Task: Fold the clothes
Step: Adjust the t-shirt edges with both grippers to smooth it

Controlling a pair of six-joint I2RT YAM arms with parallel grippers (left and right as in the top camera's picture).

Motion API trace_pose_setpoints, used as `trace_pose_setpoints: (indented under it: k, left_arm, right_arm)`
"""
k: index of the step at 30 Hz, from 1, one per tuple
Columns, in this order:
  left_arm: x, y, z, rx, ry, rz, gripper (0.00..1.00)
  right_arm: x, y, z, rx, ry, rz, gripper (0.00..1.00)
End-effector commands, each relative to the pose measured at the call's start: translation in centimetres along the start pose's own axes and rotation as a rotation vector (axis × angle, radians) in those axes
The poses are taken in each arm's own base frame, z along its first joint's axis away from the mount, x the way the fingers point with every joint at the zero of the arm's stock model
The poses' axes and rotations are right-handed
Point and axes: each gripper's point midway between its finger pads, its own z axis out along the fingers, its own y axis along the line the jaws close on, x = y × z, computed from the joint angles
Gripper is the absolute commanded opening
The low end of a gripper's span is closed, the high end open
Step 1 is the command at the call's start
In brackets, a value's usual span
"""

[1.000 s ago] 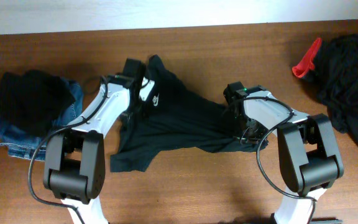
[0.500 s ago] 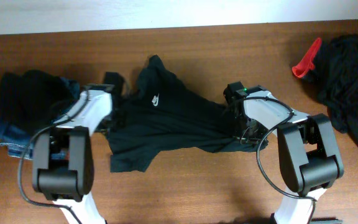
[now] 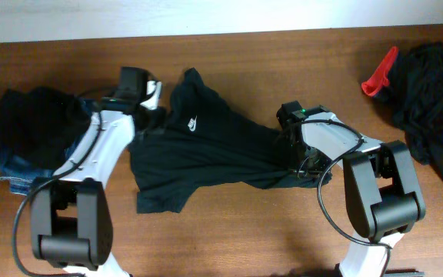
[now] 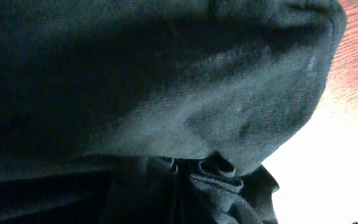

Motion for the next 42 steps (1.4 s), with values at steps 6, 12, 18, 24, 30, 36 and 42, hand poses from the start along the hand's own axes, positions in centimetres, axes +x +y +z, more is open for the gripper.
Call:
trace_pose_setpoints:
  k: [6, 12, 18, 24, 30, 36, 42]
  left_arm:
    - [-3.2, -7.0, 3.6, 0.14, -0.143, 0.319, 0.08]
    - [-3.1, -7.1, 7.3, 0.135, -0.151, 0.321, 0.08]
    - [-3.3, -4.2, 9.4, -0.006, -0.152, 0.296, 0.07]
    - [-5.1, 2.1, 8.8, -0.249, -0.207, 0.152, 0.07]
    - [-4.6, 7.6, 8.3, -0.335, -0.192, 0.028, 0.07]
    - [-4.5, 8.8, 6.6, -0.335, -0.115, 0.015, 0.06]
    - [-6.7, 4.5, 1.6, -0.149, -0.119, 0.049, 0.13]
  right_arm:
    - [0.6, -0.2, 1.9, 0.03, 0.041, -0.024, 0.04]
    - [0.7, -0.2, 1.9, 0.027, 0.043, -0.024, 0.04]
    - [0.7, -0.2, 1.9, 0.027, 0.043, -0.024, 0.04]
    - [0.6, -0.2, 1.9, 0.027, 0.043, -0.023, 0.04]
    - [-0.2, 0.2, 1.6, 0.01, 0.012, -0.014, 0.09]
    - [-4.0, 1.0, -3.4, -0.089, -0.141, -0.024, 0.44]
    - [-6.4, 1.9, -11.9, -0.305, -0.322, -0.068, 0.69]
